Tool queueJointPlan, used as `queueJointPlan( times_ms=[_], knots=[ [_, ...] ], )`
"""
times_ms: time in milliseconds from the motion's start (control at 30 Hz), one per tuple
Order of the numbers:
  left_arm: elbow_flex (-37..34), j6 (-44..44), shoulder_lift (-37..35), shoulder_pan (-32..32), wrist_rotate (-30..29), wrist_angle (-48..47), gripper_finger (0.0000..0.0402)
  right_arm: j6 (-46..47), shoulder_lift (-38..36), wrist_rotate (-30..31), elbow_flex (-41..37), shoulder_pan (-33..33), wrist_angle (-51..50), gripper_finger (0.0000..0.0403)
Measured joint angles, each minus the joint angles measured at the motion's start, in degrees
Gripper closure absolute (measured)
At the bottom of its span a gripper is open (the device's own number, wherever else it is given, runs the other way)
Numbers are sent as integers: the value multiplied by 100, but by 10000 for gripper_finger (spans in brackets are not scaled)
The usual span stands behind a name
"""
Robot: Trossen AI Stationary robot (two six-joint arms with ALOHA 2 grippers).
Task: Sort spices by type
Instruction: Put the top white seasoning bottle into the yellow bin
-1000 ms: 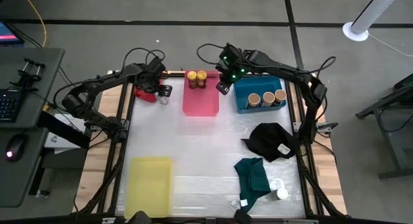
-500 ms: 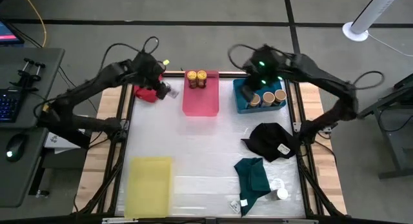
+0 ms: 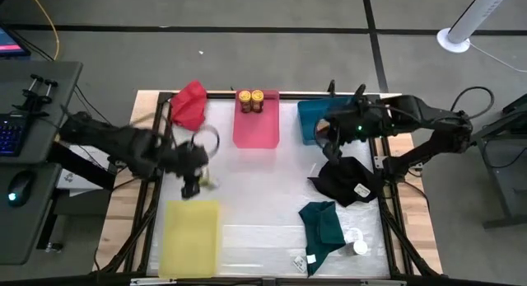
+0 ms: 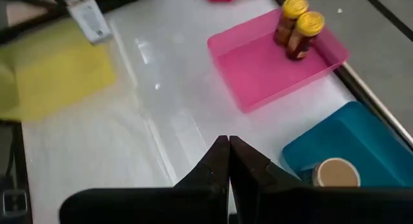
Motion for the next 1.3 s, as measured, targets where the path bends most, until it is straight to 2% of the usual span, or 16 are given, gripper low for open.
queueJointPlan(
  times_ms=[233, 367, 467, 667, 867, 1300],
  knots=[
    [-2, -1304, 751, -2118, 31, -234, 235, -68, 144, 4, -2, 551, -77, 403],
    [-2, -1443, 1285, -2625, -218, -215, 235, 98, 165, 12, -2, 775, -80, 403],
    [-2, -1069, 1682, -2567, -373, -110, 235, 368, 165, 215, -2, 889, -65, 403],
    [-31, -226, 2223, -2248, -323, 169, 235, 741, 165, 314, -2, 948, -64, 403],
    [-382, 58, 2250, -2002, -40, 1041, 235, 899, 165, 470, -2, 948, -63, 403],
    [-612, 206, 2248, -1899, -19, 1119, 235, 762, 165, 476, -2, 946, -63, 403]
  ],
)
